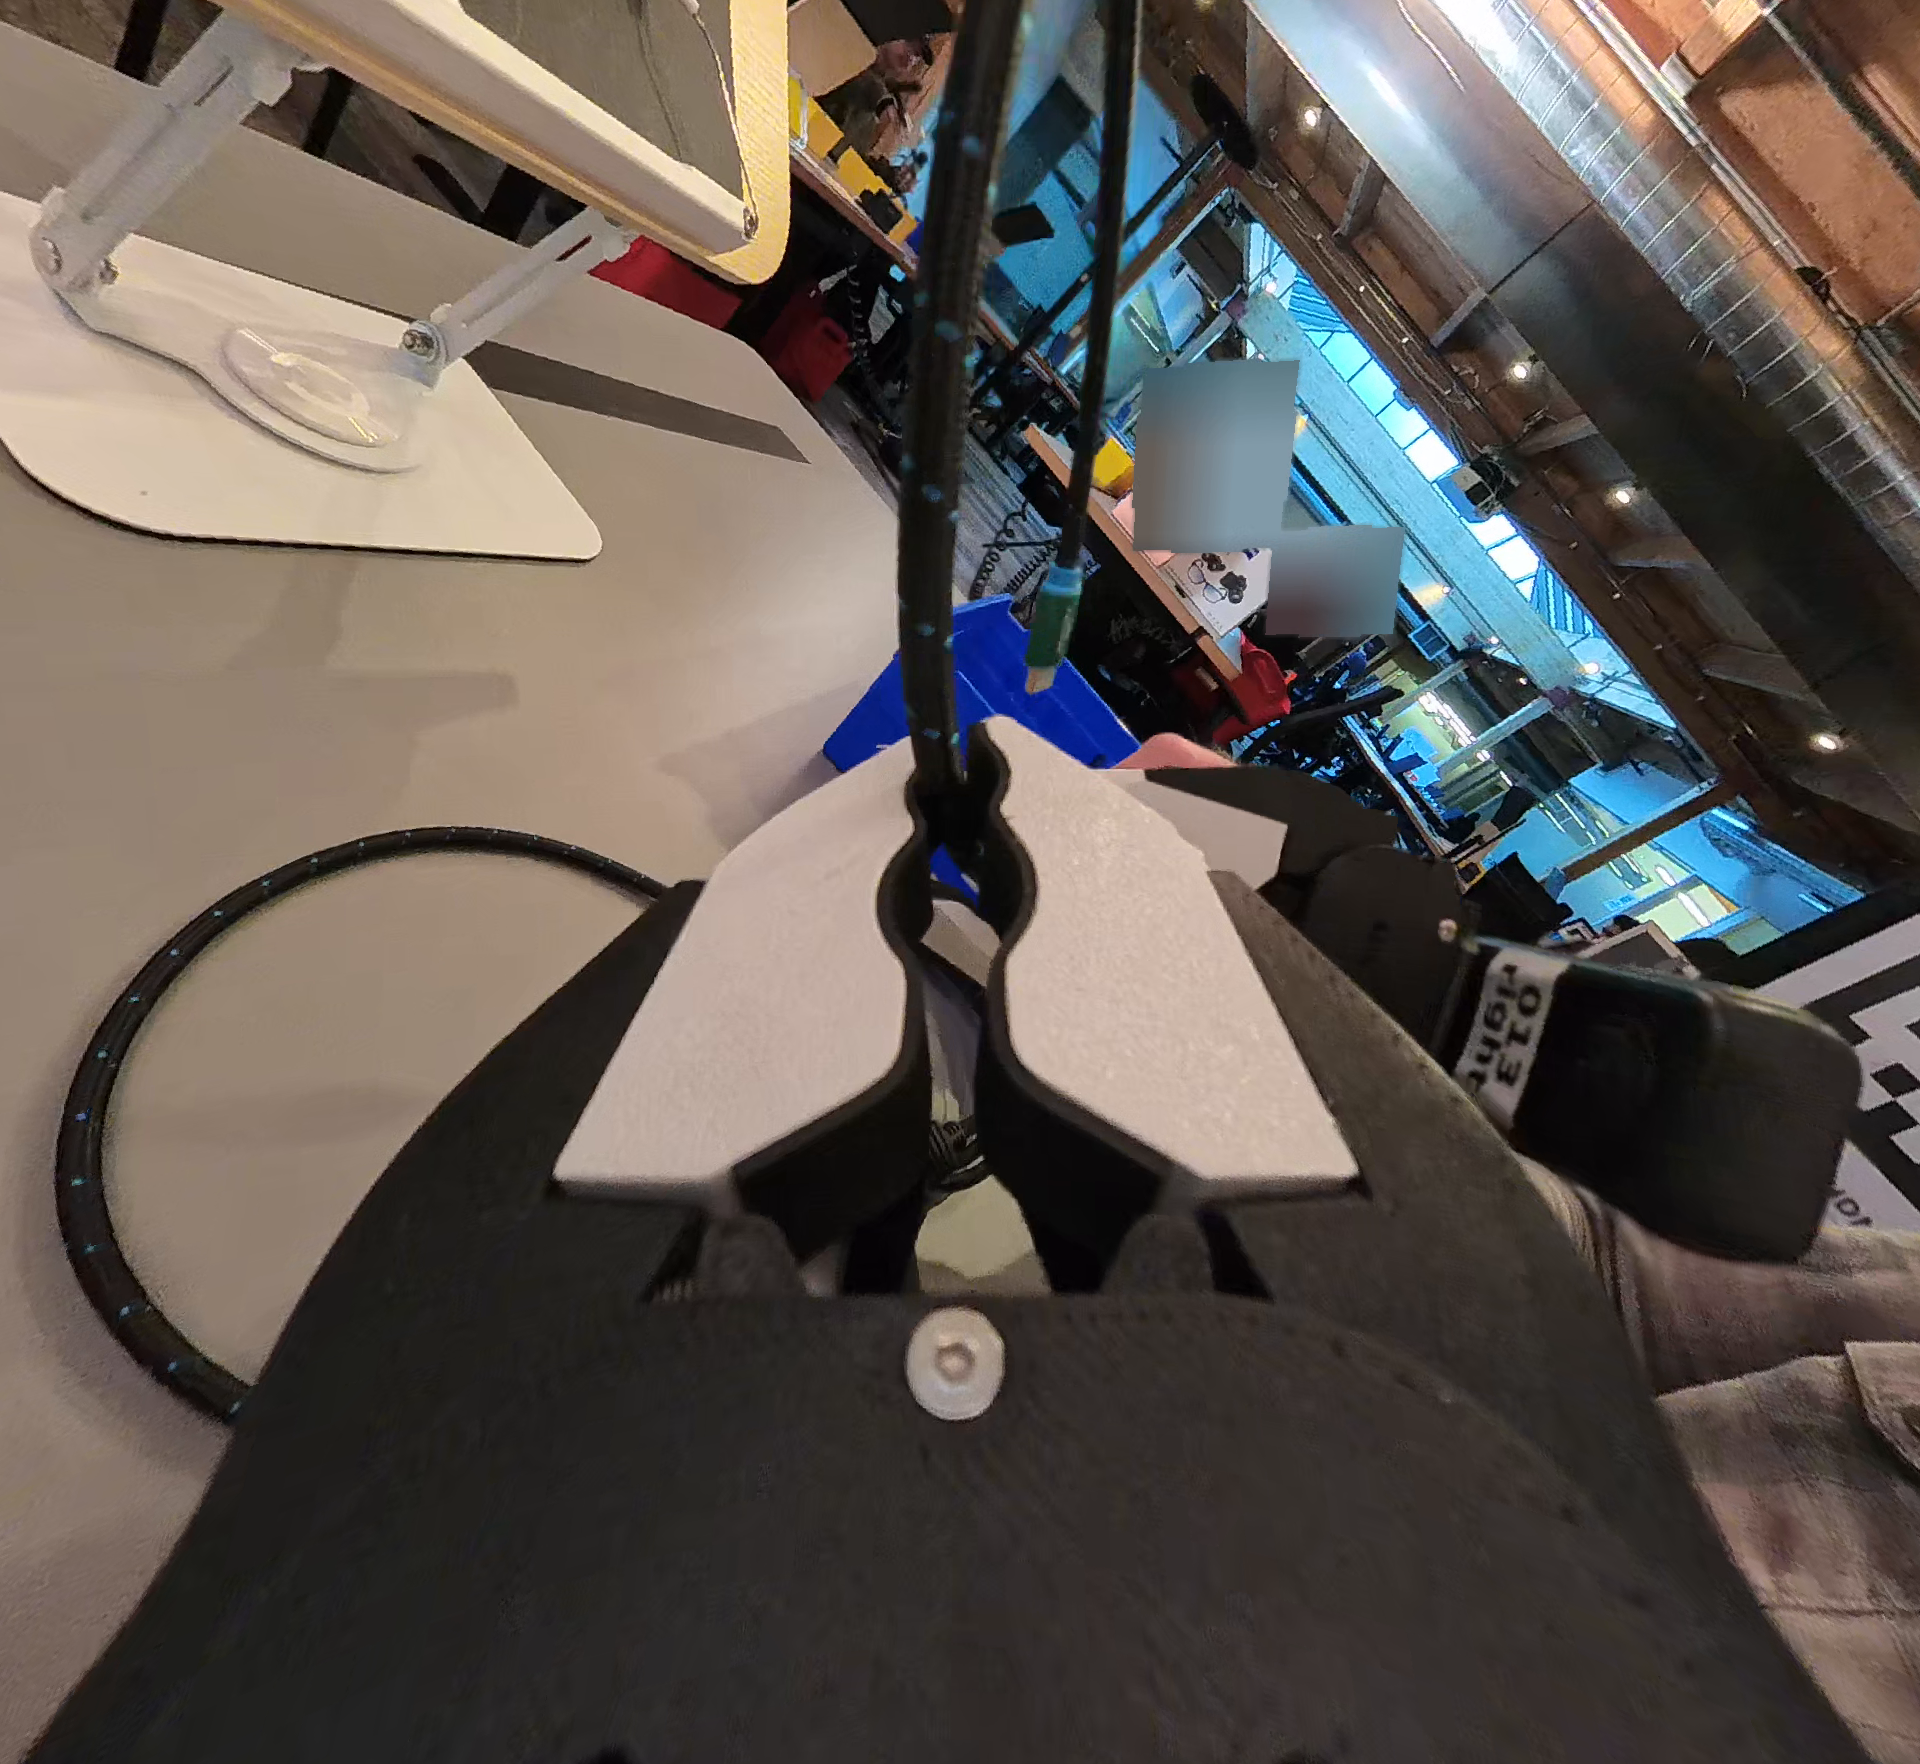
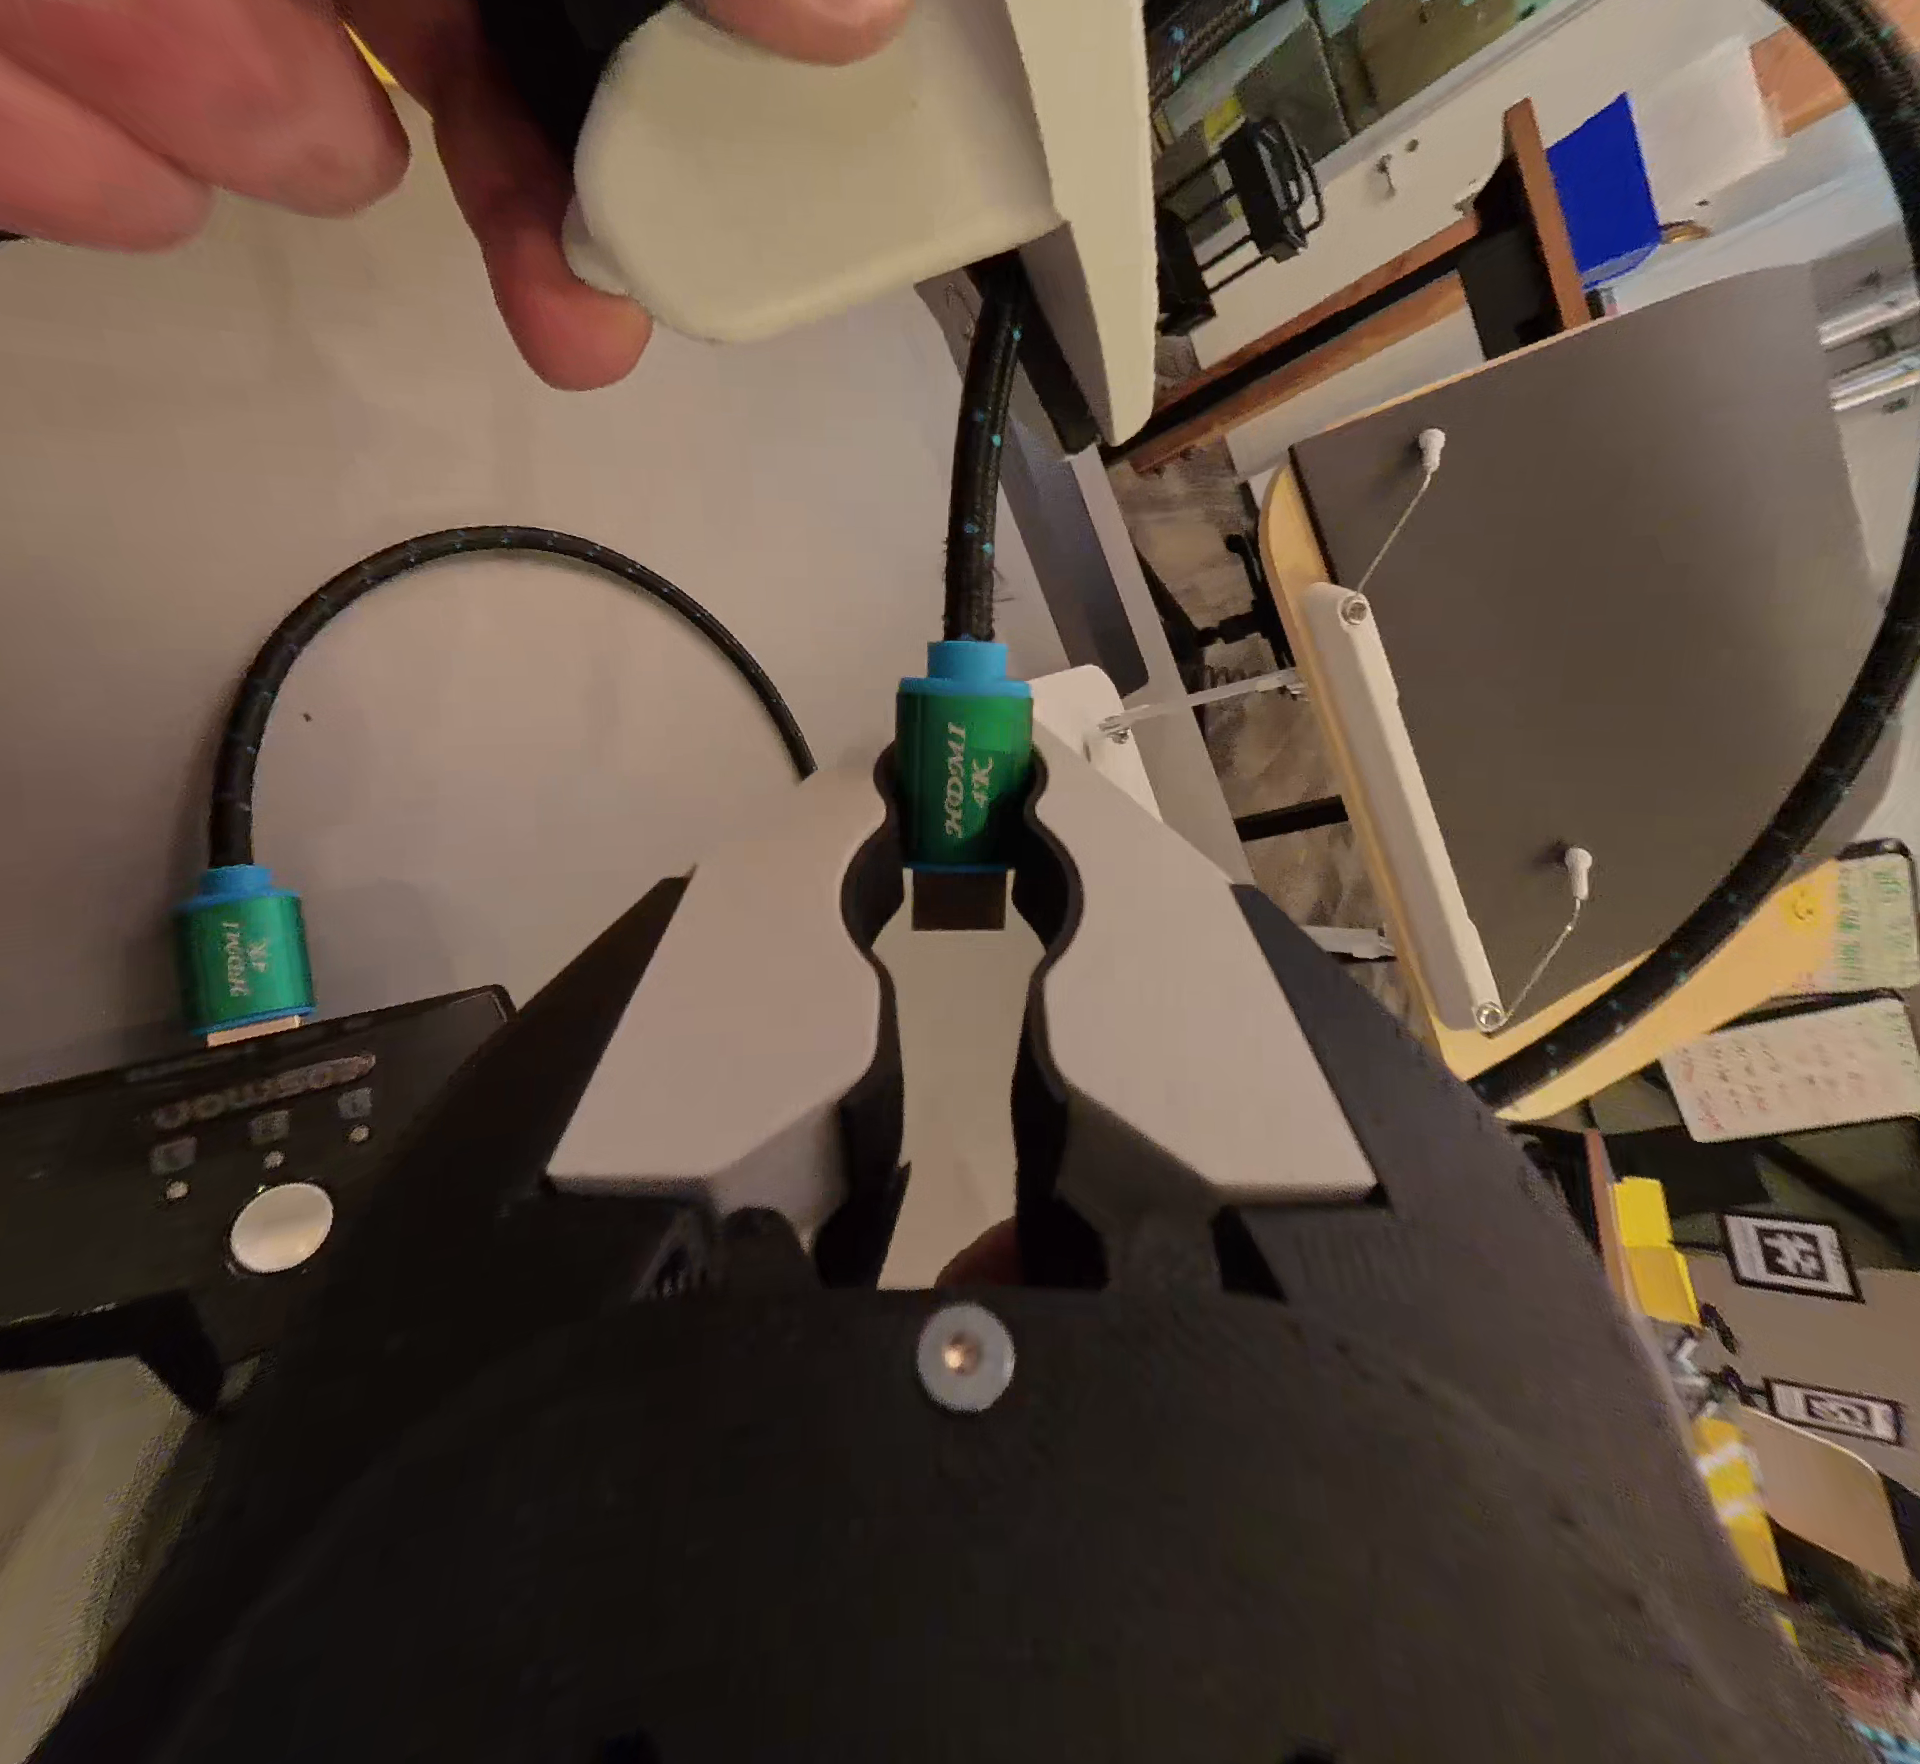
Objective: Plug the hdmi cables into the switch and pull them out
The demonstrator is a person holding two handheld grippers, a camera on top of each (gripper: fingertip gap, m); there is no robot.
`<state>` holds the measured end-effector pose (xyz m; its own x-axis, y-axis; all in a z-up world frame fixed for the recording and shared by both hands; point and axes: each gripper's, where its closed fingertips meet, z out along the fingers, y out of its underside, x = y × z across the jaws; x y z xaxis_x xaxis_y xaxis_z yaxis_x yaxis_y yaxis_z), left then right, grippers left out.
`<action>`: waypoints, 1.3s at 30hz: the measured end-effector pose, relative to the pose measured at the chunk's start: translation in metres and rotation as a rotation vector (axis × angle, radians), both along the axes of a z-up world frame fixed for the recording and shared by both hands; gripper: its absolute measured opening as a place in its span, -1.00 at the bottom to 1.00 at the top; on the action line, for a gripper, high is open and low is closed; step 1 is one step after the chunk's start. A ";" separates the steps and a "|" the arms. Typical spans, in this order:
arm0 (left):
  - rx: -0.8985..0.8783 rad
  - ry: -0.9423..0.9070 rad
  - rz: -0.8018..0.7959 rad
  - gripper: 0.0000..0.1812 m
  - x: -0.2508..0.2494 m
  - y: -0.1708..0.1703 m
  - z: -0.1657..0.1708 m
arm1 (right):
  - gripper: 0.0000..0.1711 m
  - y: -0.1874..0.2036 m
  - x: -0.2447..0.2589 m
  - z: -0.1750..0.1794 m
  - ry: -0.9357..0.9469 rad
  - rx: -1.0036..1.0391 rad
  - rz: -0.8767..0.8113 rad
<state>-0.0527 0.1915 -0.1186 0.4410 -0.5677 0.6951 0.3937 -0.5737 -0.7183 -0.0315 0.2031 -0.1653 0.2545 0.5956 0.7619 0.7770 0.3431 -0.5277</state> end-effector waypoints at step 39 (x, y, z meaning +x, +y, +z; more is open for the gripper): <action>0.637 0.536 -0.471 -0.78 0.089 -0.084 -0.005 | -0.86 -0.096 0.041 0.006 0.003 -0.693 0.602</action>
<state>0.0362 0.1075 -0.1232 0.2405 -0.9700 -0.0343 -0.2502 -0.0278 -0.9678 0.0091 0.1073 -0.1592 -0.2454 0.9516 0.1849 0.5679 0.2958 -0.7681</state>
